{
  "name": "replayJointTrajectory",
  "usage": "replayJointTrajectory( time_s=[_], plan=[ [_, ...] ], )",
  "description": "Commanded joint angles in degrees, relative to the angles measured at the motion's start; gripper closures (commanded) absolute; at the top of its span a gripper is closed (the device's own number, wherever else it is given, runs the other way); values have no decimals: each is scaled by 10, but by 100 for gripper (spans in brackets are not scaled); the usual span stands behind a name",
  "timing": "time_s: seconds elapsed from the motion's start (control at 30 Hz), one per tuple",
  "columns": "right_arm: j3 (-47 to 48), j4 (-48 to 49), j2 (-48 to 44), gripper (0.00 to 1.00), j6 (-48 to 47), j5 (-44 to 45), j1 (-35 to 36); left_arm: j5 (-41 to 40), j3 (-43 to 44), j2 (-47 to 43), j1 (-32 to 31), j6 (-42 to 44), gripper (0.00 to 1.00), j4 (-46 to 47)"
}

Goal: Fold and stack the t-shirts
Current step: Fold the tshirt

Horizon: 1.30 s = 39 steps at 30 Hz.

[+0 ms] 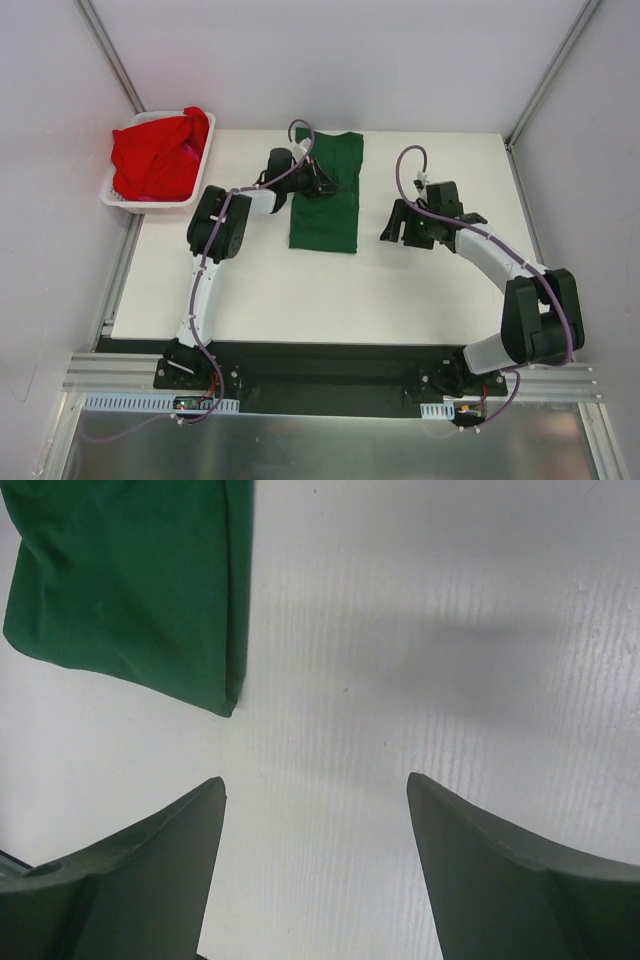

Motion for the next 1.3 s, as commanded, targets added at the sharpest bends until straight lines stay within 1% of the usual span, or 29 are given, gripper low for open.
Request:
replayJointTrajectory(
  time_s=[0.0, 0.27, 0.33, 0.53, 0.63, 0.67, 0.73, 0.77, 0.9, 1.03, 1.1, 1.2, 1.23, 1.27],
  plan=[
    [-8, 0, -29, 24, -10, -6, -10, -1, 21, 1, 5, 19, 100, -49],
    [-11, -2, -44, 24, -8, -11, -14, -16, -25, -5, 5, -13, 100, -53],
    [-14, -4, -47, 23, -8, -11, -15, -18, -26, -3, 6, -26, 100, -51],
    [-25, -9, -63, 24, -9, -11, -15, -21, -13, 4, 5, -28, 100, -65],
    [-29, -12, -72, 24, -11, -11, -16, -11, -8, 4, 5, -26, 100, -41],
    [-31, -13, -74, 24, -12, -11, -16, 1, -8, 1, 5, -26, 100, -10],
    [-33, -18, -82, 24, -12, -11, -17, 12, -4, -5, 5, -28, 100, 18],
    [-36, -18, -85, 24, -12, -12, -17, 22, 9, -8, 5, -28, 100, 35],
    [-44, -27, -103, 24, -15, -7, -18, 45, 59, -19, 6, -34, 100, 55],
    [-53, -37, -124, 23, -19, -1, -19, 56, 74, -48, 7, -66, 100, 93],
    [-57, -41, -134, 23, -19, -1, -20, 54, 59, -82, 7, -66, 100, 98],
    [-60, -43, -144, 23, -18, -3, -20, 52, 3, -140, 11, -57, 100, 101],
    [-63, -43, -147, 23, -17, -4, -20, 50, -41, -156, 14, -54, 100, 108],
    [-63, -43, -149, 23, -16, -5, -20, 53, -65, -188, 16, -50, 100, 109]
  ],
)
